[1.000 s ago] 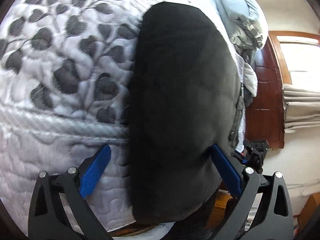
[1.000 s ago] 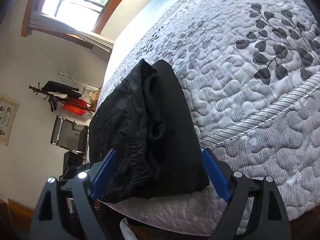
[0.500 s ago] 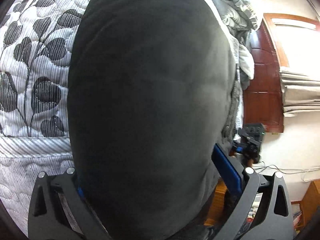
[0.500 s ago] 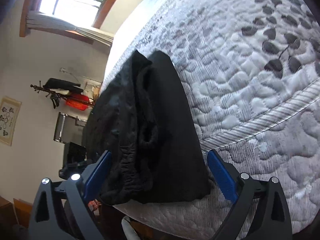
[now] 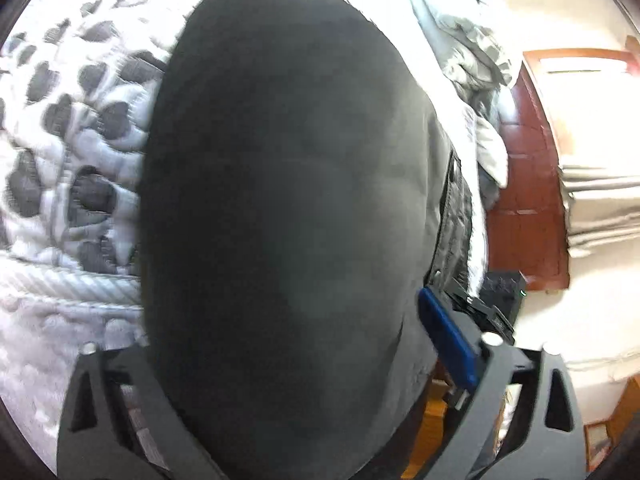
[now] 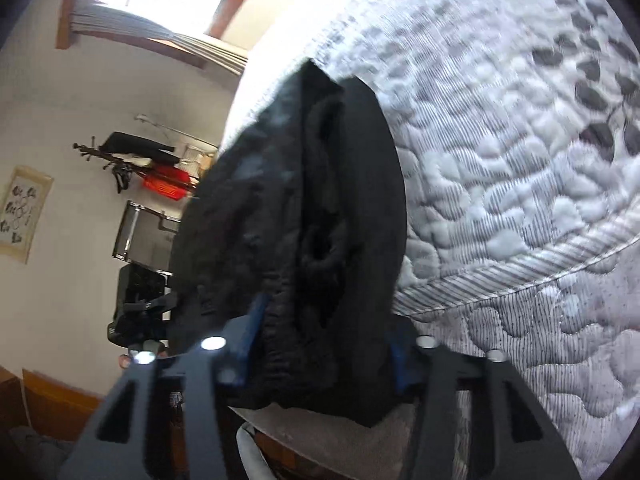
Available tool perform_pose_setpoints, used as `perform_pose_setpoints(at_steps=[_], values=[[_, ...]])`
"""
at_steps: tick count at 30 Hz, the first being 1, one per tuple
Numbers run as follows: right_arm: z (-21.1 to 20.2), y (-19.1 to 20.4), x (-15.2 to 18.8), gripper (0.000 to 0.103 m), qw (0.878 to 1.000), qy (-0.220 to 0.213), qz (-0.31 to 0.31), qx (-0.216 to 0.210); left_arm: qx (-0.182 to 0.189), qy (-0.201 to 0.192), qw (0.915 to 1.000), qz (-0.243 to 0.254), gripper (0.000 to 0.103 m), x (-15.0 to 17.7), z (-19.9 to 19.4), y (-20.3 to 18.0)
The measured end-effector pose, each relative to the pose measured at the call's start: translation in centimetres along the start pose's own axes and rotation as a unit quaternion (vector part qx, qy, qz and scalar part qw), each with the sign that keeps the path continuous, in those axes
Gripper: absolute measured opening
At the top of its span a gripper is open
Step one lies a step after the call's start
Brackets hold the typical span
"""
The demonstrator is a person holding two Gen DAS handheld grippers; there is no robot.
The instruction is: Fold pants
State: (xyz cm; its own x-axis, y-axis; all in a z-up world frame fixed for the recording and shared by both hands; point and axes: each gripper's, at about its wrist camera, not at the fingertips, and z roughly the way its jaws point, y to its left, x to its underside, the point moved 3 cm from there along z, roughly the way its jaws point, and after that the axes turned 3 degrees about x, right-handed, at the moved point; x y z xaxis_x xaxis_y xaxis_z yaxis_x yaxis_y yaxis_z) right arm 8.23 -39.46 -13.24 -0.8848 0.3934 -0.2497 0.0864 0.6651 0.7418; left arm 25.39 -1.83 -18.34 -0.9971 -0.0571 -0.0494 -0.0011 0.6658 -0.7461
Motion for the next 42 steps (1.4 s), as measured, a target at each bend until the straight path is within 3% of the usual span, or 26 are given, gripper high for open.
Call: perform_pose_setpoints(at_steps=[5,8,13,17,20,25,30,33,34,35,37,40,42], values=[[-1.5,3.7,-0.7,0.038,0.999,-0.021,-0.039,0.005,-0.024,-0.034,0.9991,0.009,0.056,-0.4,-1.5,-1.1],[-2.2,6.5,-1.3,0.037,0.997,-0.030,-0.076,0.012,-0.021,-0.052,0.9984,0.014,0.041,-0.8,-2.4,-1.8],[-3.3,10.6,-2.7,0.037,0.990,-0.049,-0.129,0.020,-0.002,-0.091,0.9957,0.019,0.036,-1.6,-4.3,-2.7],[-3.7,13.0,-5.1,0.037,0.986,-0.069,-0.151,0.015,0.013,-0.123,0.9916,0.037,0.036,-3.4,-6.8,-3.9],[-3.6,14.7,-7.8,0.037,0.982,-0.087,-0.165,0.010,0.004,-0.148,0.9868,0.067,0.036,-5.4,-8.3,-6.2],[-2.4,15.3,-11.5,0.037,0.982,-0.094,-0.164,0.006,-0.008,-0.168,0.9830,0.074,0.036,-8.6,-8.9,-7.3],[0.8,12.7,-14.0,0.037,0.987,-0.077,-0.137,0.012,-0.027,-0.160,0.9852,0.056,0.036,-11.9,-6.4,-6.3],[4.5,9.1,-14.8,0.037,0.995,-0.041,-0.090,0.025,-0.050,-0.129,0.9898,0.033,0.037,-12.9,-3.7,-3.9],[5.5,8.1,-14.7,0.039,0.996,-0.031,-0.077,0.034,-0.057,-0.119,0.9911,0.018,0.044,-13.0,-2.8,-2.6],[6.2,7.1,-14.7,0.042,0.996,-0.025,-0.066,0.047,-0.056,-0.120,0.9911,0.014,0.056,-12.9,-2.5,-1.9],[7.0,4.9,-14.3,0.051,0.998,-0.024,-0.041,0.045,-0.050,-0.122,0.9913,0.009,0.069,-12.8,-1.9,-0.5],[7.8,2.4,-13.2,0.077,0.999,-0.019,-0.014,0.041,-0.049,-0.117,0.9918,0.015,0.078,-12.5,-1.3,0.7],[8.1,1.6,-12.6,0.081,0.999,-0.024,-0.007,0.033,-0.053,-0.116,0.9916,0.022,0.081,-12.5,-1.2,1.2]])
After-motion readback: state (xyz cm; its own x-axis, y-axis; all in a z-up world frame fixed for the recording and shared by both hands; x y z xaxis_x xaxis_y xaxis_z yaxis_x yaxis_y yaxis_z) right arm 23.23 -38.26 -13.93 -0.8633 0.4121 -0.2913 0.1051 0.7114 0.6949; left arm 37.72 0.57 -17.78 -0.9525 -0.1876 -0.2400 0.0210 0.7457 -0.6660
